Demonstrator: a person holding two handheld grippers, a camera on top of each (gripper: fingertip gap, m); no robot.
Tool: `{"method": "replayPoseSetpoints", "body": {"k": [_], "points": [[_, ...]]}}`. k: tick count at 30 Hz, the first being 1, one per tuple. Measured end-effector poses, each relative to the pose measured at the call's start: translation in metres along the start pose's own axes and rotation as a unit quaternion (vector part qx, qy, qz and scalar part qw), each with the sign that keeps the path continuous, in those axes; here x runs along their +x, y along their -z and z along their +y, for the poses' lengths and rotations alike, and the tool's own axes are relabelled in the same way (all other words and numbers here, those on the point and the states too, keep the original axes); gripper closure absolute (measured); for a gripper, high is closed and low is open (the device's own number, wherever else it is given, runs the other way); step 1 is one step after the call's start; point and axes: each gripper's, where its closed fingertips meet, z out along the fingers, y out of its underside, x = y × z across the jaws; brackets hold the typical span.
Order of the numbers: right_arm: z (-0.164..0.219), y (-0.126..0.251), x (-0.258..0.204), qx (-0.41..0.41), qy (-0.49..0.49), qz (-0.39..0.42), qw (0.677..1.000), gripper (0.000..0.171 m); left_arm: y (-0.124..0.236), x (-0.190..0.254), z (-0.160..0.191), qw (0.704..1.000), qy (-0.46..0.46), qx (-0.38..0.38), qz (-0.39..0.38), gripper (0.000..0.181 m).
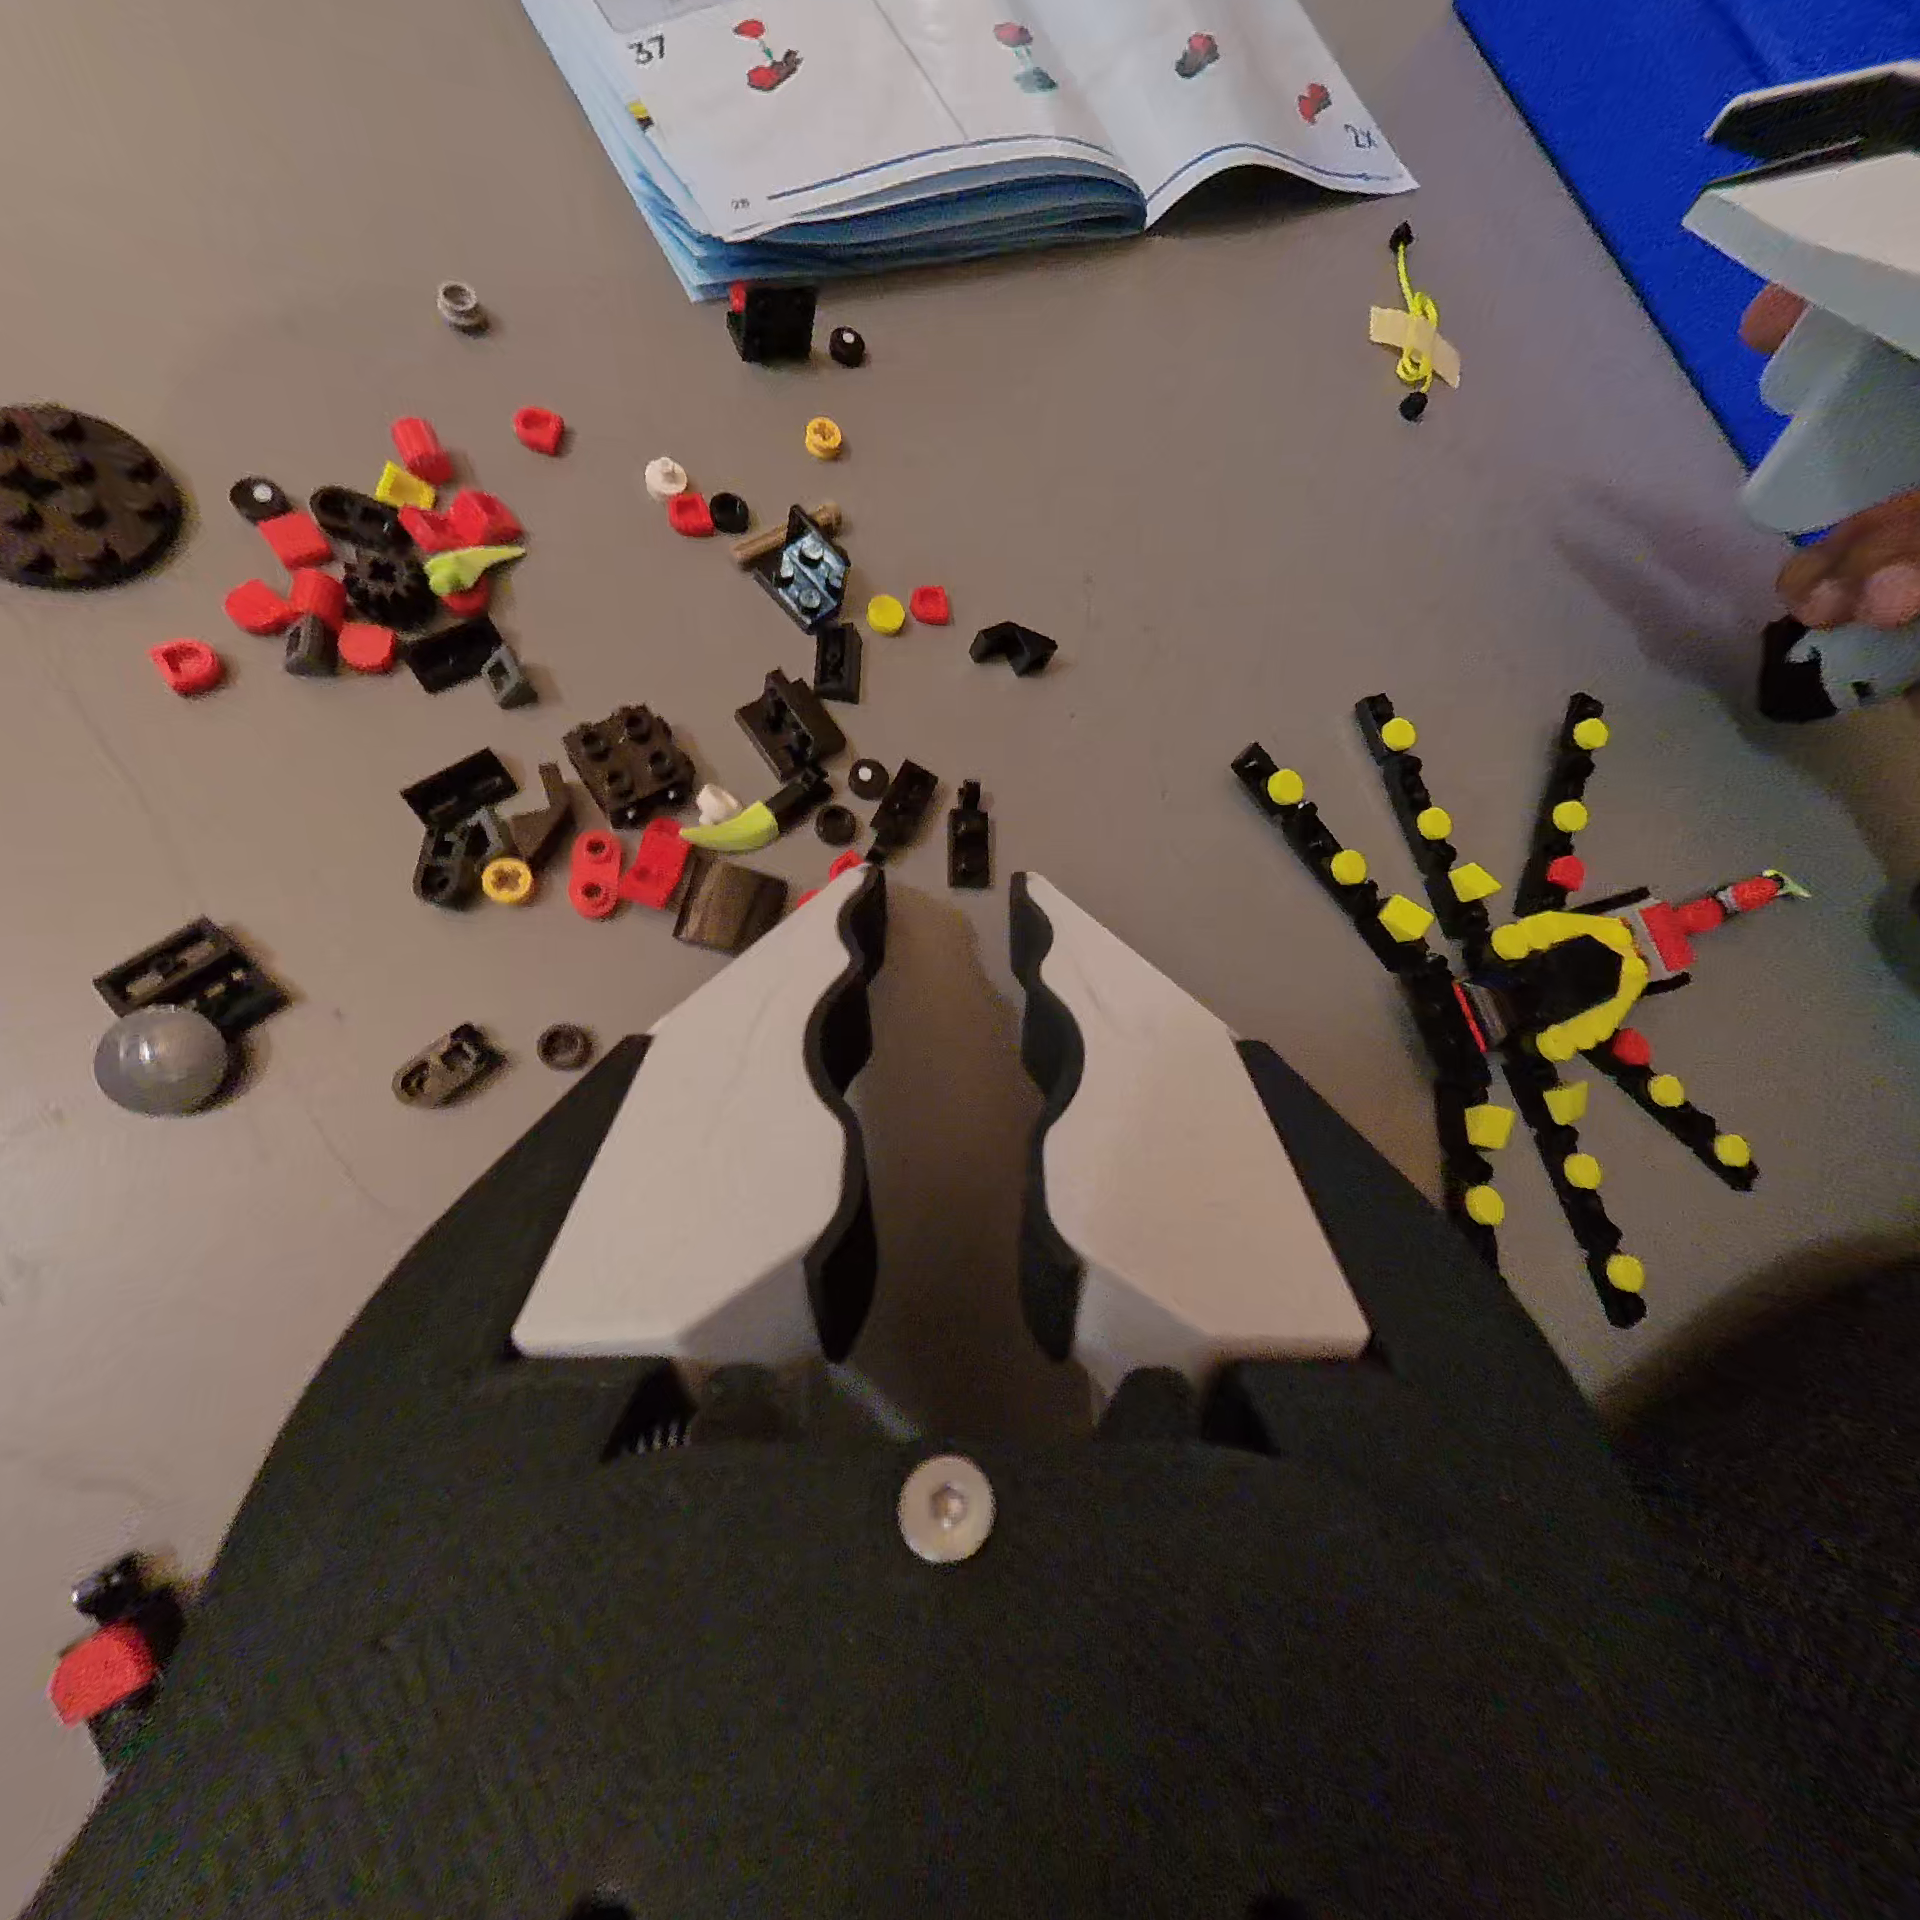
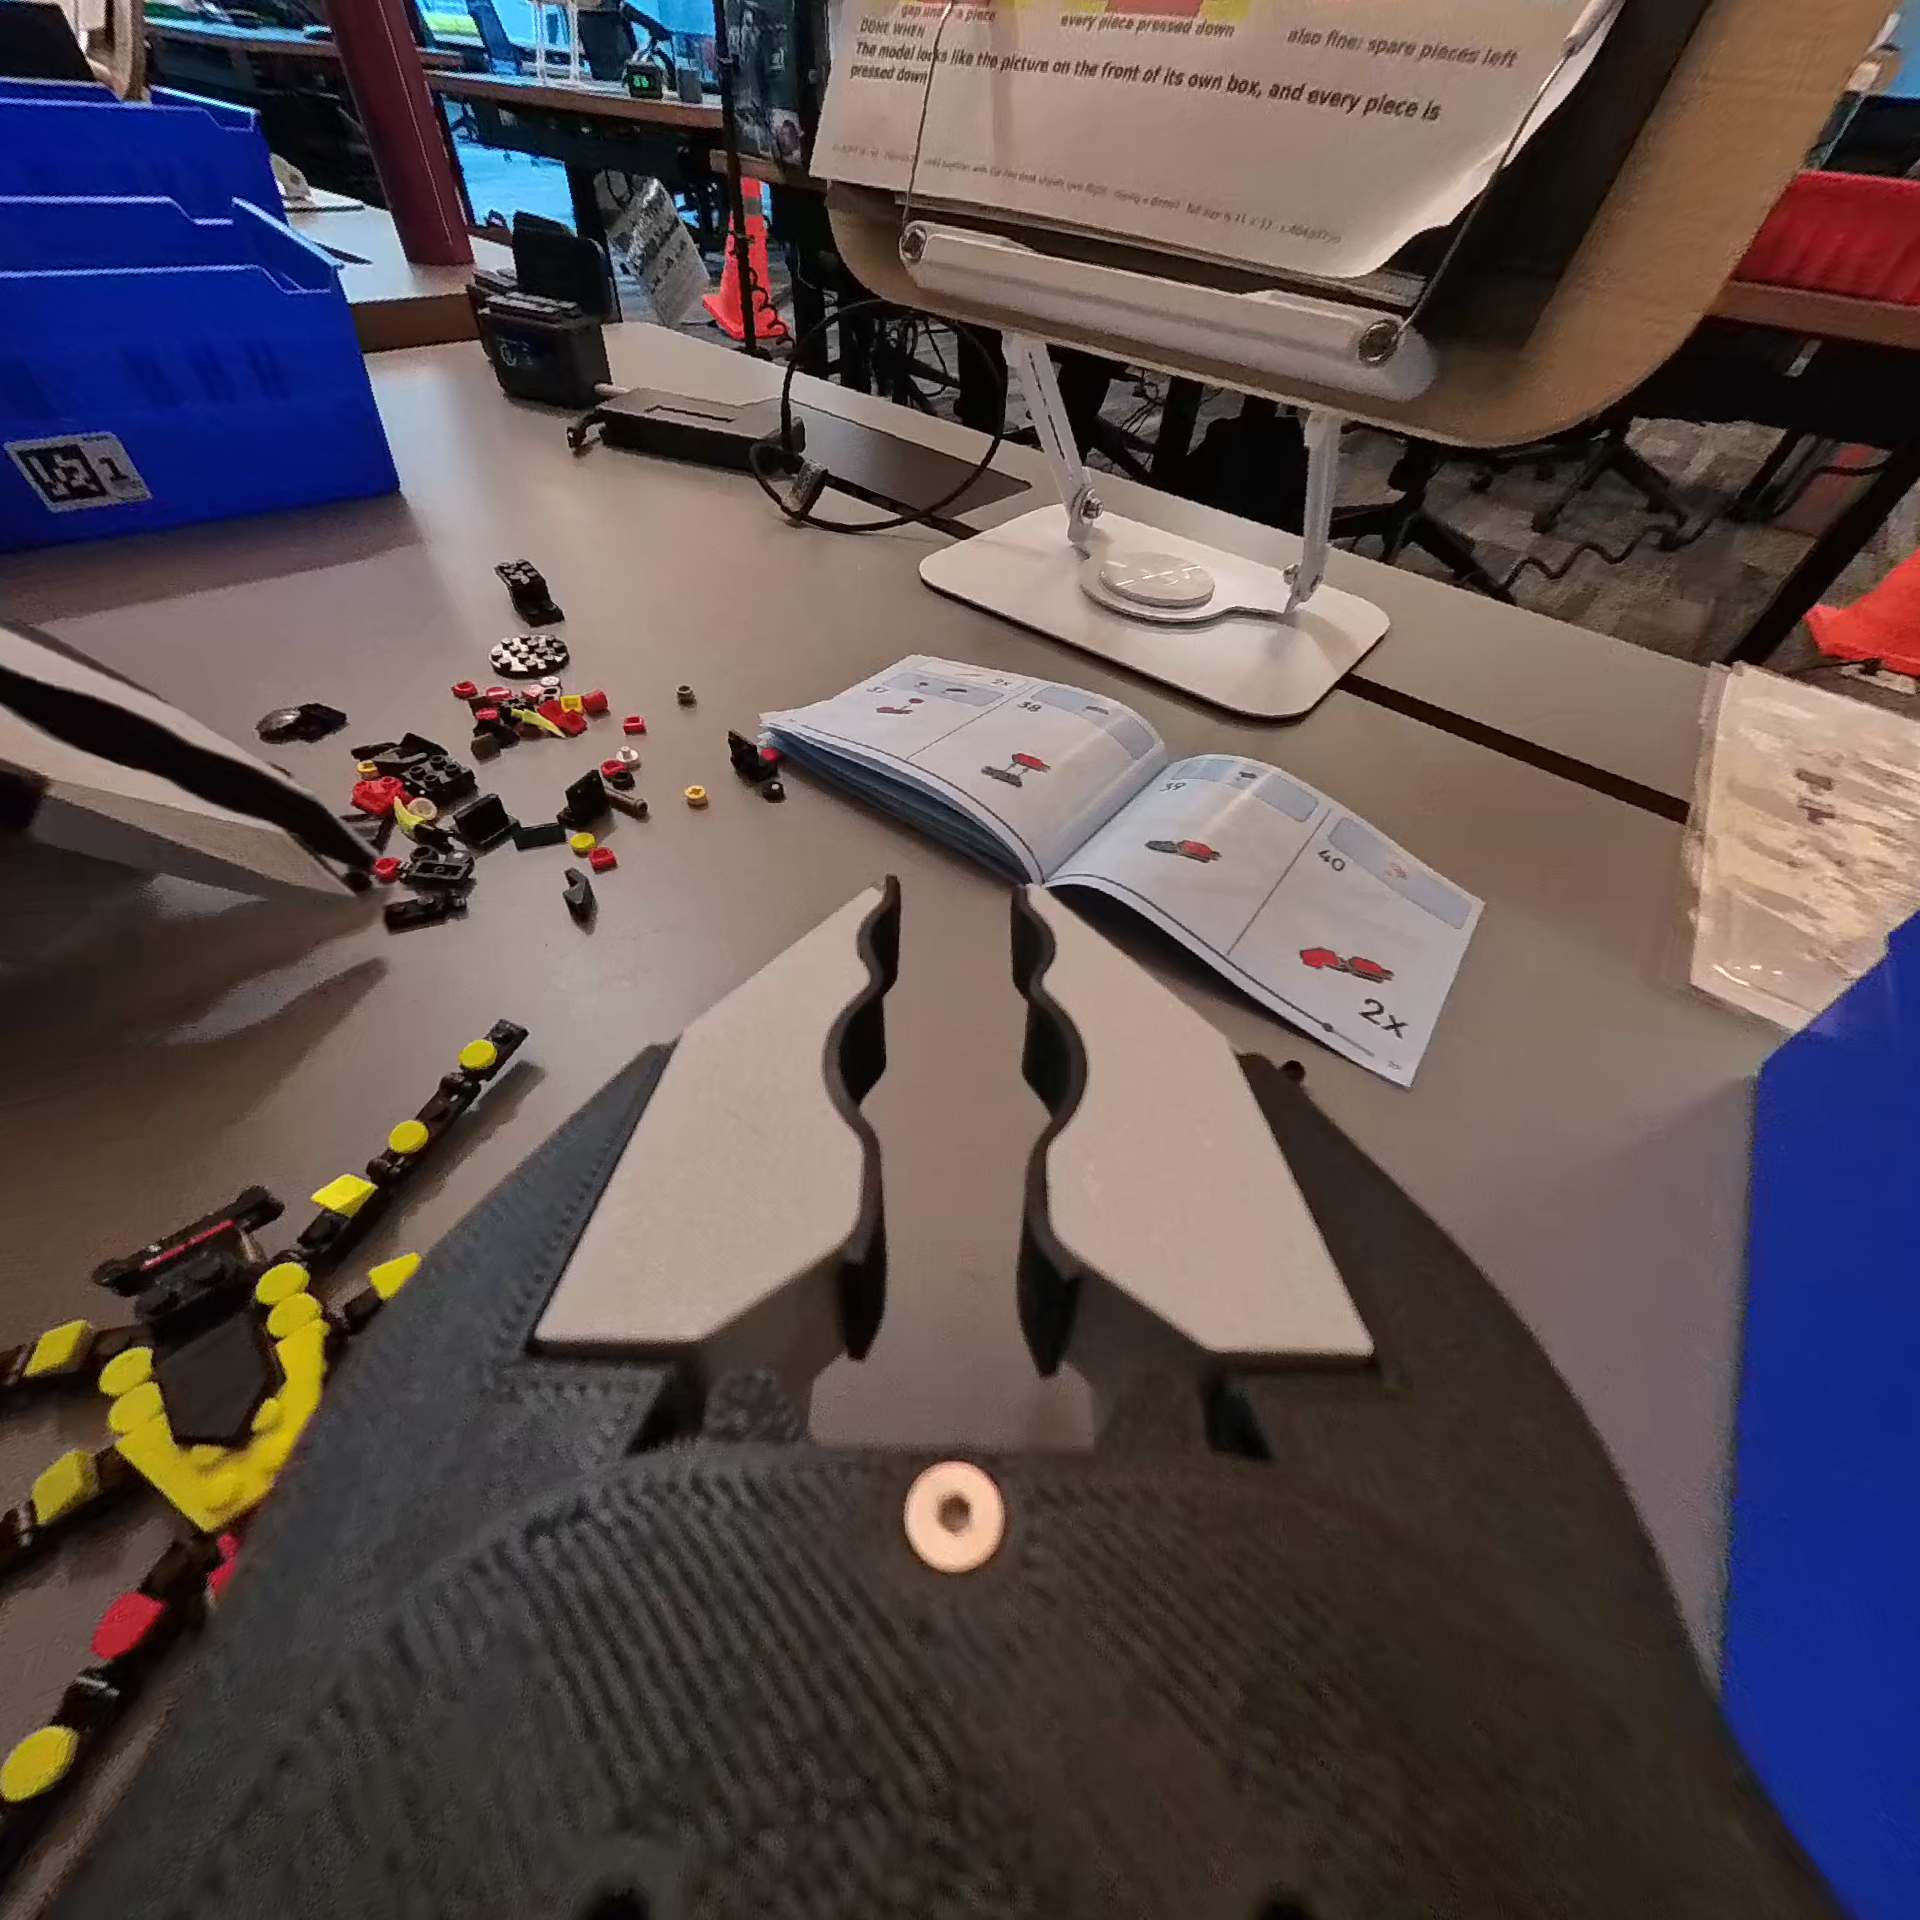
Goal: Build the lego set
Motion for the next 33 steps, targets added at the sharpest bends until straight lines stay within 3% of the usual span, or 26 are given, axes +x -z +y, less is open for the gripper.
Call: {"method": "replayPoseSetpoints", "body": {"k": [1,9,14,19,26,33], "points": [[0.0,0.0,0.0,0.0,-0.004,-0.001,1.0,0.152,-0.003,0.001,-0.001,1.0,-0.006,-0.003,-0.001,0.162],[-0.001,0.001,0.001,0.003,-0.011,-0.004,1.0,0.151,-0.021,0.01,-0.002,0.998,-0.06,-0.025,-0.02,0.175],[-0.006,0.005,0.004,0.007,-0.008,0.001,1.0,0.151,-0.038,0.044,-0.023,0.994,-0.088,-0.033,0.062,0.175],[-0.015,0.014,0.016,0.021,-0.006,0.016,1.0,0.151,-0.067,0.106,-0.05,0.961,-0.197,-0.047,0.186,0.175],[-0.012,0.019,0.026,0.018,-0.014,0.023,0.999,0.151,-0.106,0.125,-0.035,0.931,-0.247,-0.125,0.237,0.176],[-0.006,0.016,0.026,0.007,-0.01,0.022,1.0,0.15,-0.105,0.12,-0.037,0.934,-0.249,-0.118,0.227,0.172]]}}
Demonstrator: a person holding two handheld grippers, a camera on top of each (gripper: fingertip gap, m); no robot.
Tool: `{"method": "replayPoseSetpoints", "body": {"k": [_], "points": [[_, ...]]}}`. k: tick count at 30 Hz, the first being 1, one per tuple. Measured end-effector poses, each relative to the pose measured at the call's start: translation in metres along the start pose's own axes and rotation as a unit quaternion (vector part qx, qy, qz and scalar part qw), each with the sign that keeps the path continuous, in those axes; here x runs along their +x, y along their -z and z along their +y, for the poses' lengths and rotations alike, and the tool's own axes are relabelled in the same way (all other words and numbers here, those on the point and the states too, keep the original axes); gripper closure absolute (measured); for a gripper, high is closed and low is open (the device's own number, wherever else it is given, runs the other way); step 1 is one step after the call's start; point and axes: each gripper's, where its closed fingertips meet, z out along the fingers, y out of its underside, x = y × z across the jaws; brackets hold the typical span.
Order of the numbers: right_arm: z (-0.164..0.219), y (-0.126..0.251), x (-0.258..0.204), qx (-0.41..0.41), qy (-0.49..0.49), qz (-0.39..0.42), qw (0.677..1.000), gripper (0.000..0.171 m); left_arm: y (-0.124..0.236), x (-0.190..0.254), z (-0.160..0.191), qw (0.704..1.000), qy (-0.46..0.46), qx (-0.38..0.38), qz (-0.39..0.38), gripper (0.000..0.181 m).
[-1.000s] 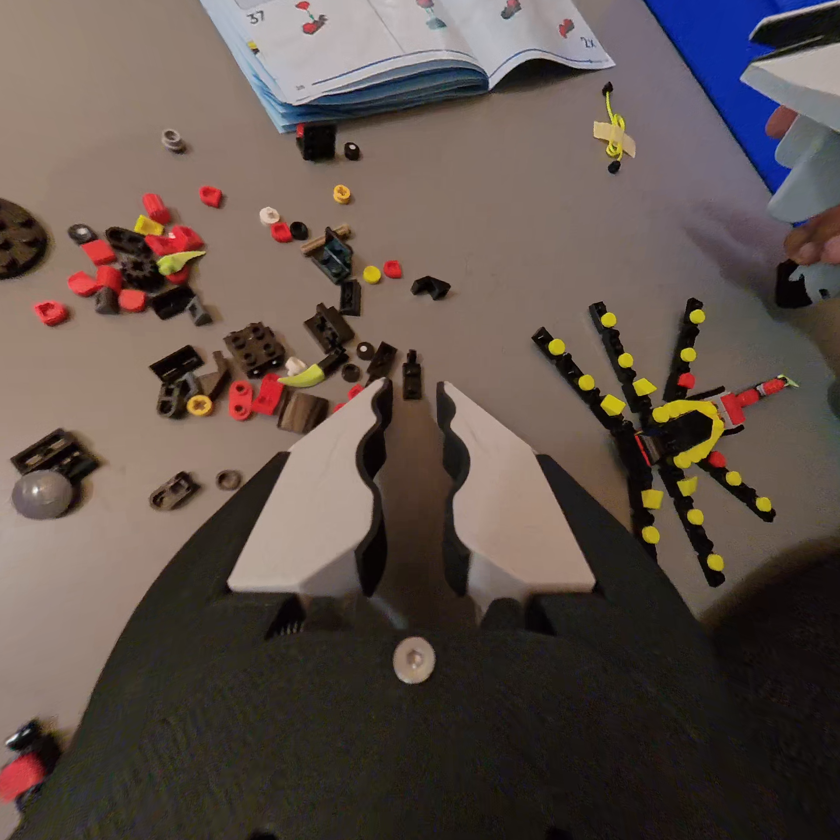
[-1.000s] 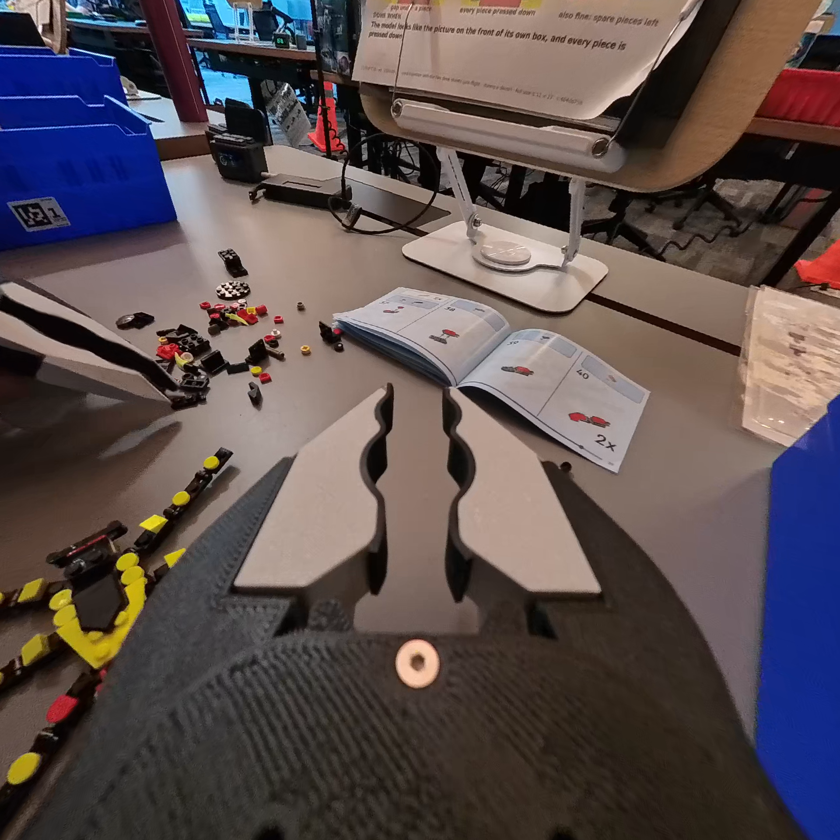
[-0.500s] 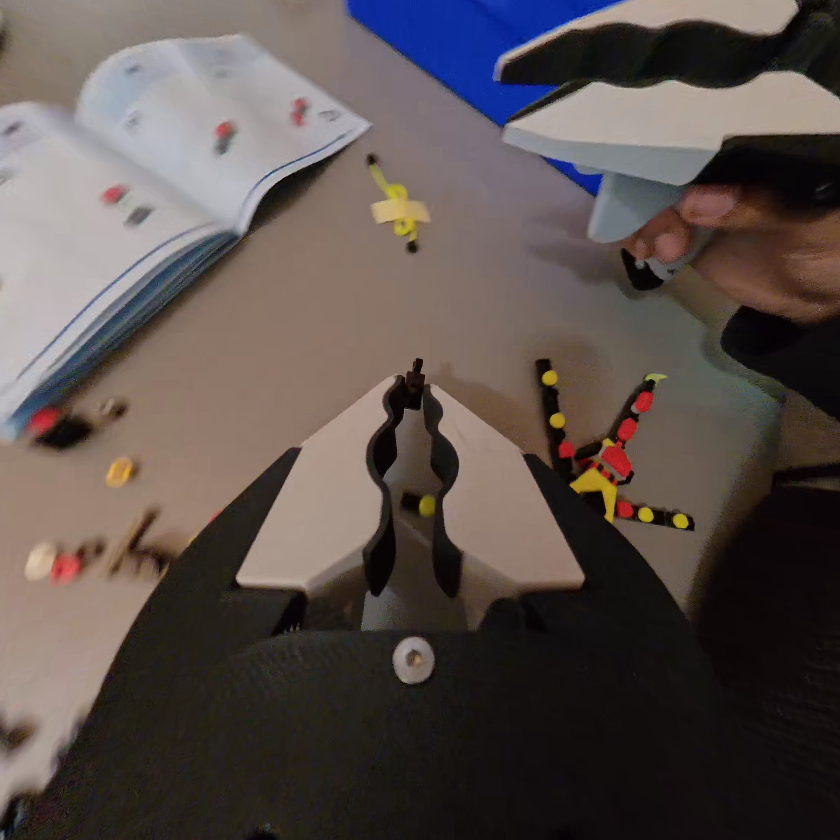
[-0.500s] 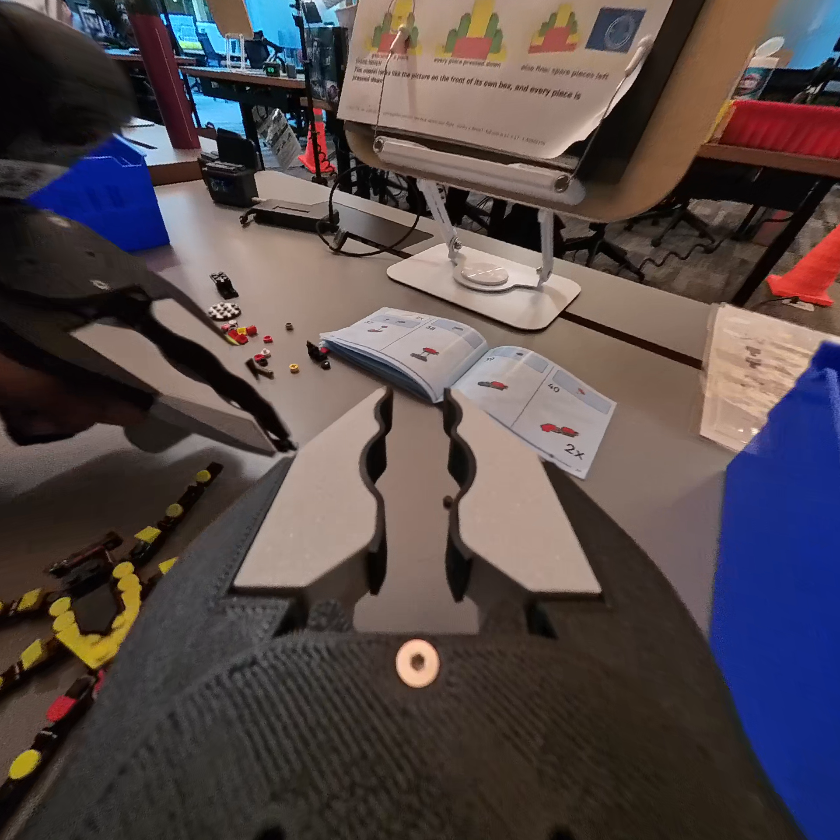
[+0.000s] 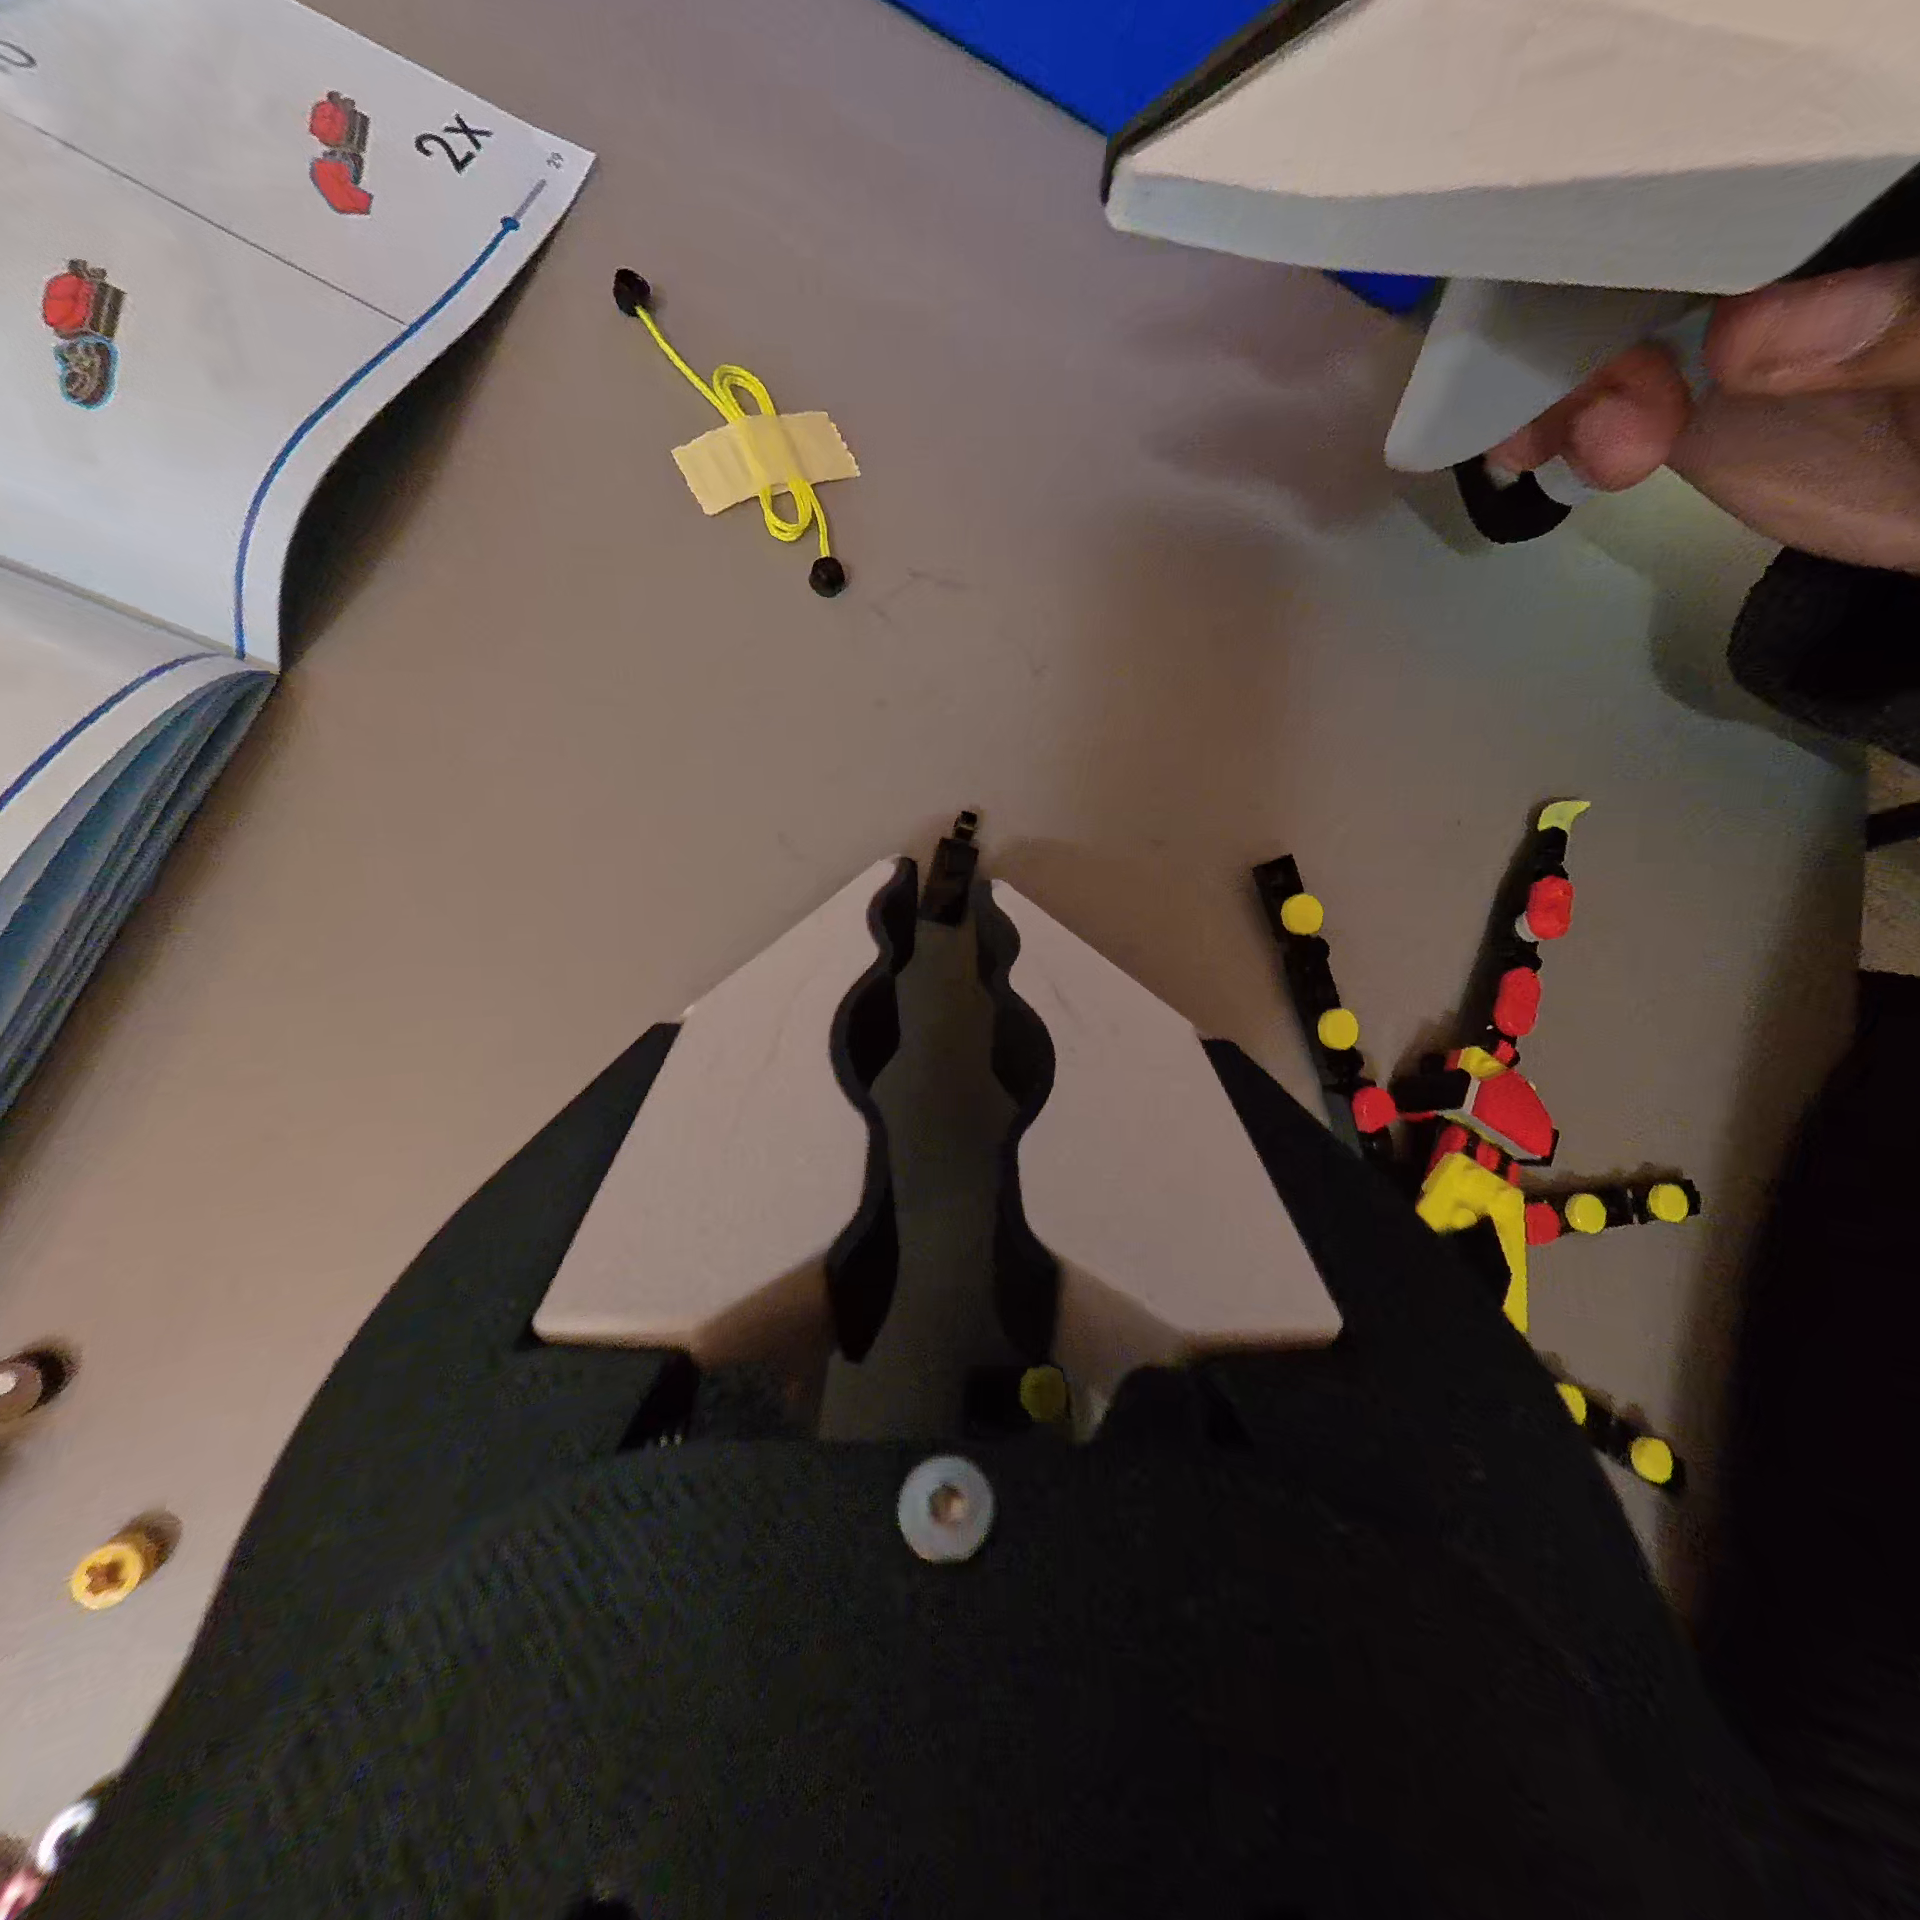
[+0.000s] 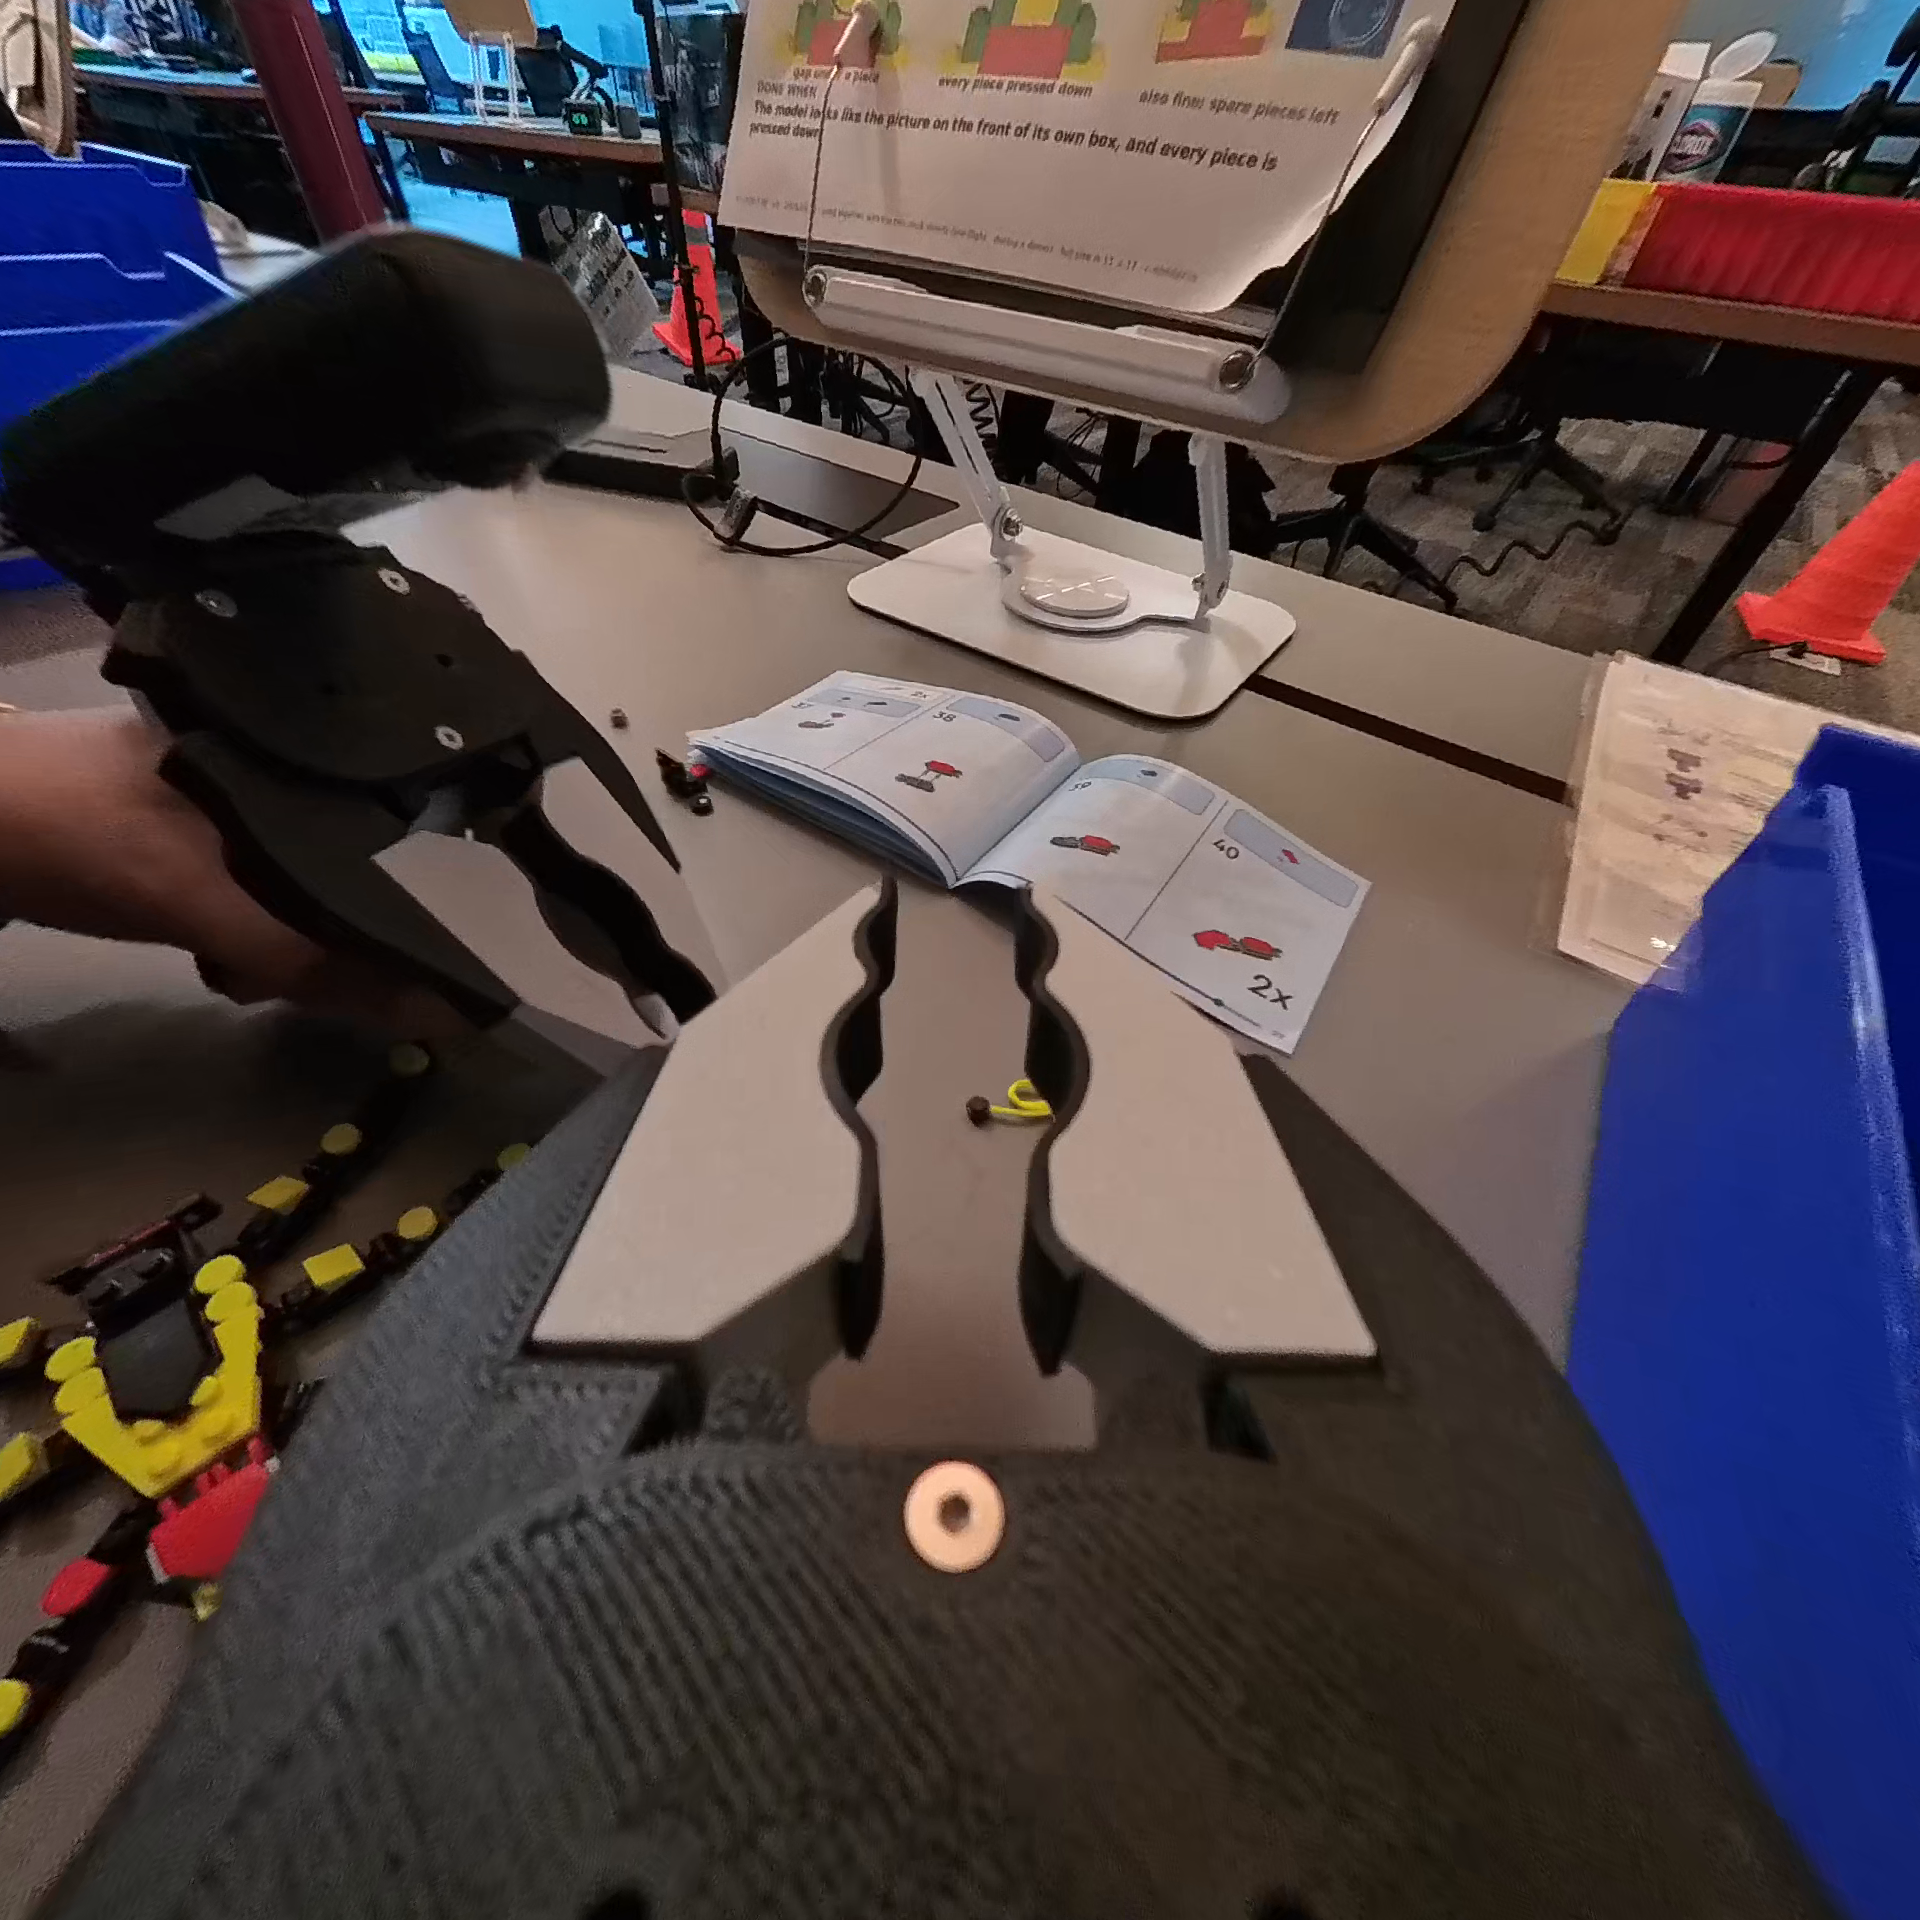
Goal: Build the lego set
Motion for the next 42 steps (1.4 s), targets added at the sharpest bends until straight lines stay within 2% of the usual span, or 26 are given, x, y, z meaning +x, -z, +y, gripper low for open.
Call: {"method": "replayPoseSetpoints", "body": {"k": [6,8,10,11,14,17,20,23,29,34,36,38,40,42], "points": [[0.009,-0.003,-0.006,-0.028,0.035,-0.012,0.999,0.149,0.037,-0.016,0.007,0.997,0.002,0.028,-0.066,0.173],[0.01,-0.004,-0.009,-0.03,0.04,-0.014,0.999,0.149,0.065,-0.042,0.015,0.99,-0.007,0.033,-0.136,0.174],[0.011,-0.005,-0.011,-0.03,0.039,-0.015,0.999,0.15,0.109,-0.086,0.03,0.969,-0.027,0.03,-0.243,0.177],[0.011,-0.005,-0.011,-0.029,0.036,-0.016,0.999,0.15,0.128,-0.098,0.037,0.964,-0.03,0.035,-0.262,0.179],[0.01,-0.007,-0.014,-0.024,0.021,-0.023,0.999,0.15,0.149,-0.101,0.052,0.978,0.025,0.057,-0.2,0.18],[0.011,-0.008,-0.017,-0.025,0.015,-0.027,0.999,0.15,0.135,-0.074,0.047,0.99,0.042,0.077,-0.107,0.179],[0.009,-0.008,-0.019,-0.025,0.025,-0.026,0.999,0.151,0.114,-0.074,0.057,0.991,0.0,0.019,-0.136,0.178],[0.008,-0.008,-0.021,-0.023,0.025,-0.029,0.999,0.151,0.098,-0.072,0.065,0.991,-0.015,-0.017,-0.13,0.175],[0.006,-0.008,-0.024,-0.019,0.022,-0.034,0.999,0.151,0.089,-0.069,0.07,0.992,-0.009,-0.035,-0.117,0.167],[0.005,-0.008,-0.026,-0.018,0.024,-0.036,0.999,0.151,0.089,-0.066,0.067,0.994,0.001,-0.026,-0.107,0.181],[0.003,-0.009,-0.029,-0.017,0.027,-0.038,0.999,0.15,0.094,-0.064,0.054,0.995,0.018,0.018,-0.097,0.181],[-0.001,-0.01,-0.037,-0.009,0.041,-0.045,0.998,0.15,0.106,-0.054,0.03,0.992,0.061,0.099,-0.053,0.181],[-0.007,-0.011,-0.05,0.004,0.059,-0.058,0.997,0.15,0.122,-0.045,0.004,0.976,0.114,0.186,0.005,0.181],[-0.008,-0.013,-0.06,0.007,0.074,-0.068,0.995,0.15,0.133,-0.045,-0.004,0.963,0.149,0.223,0.033,0.181]]}}
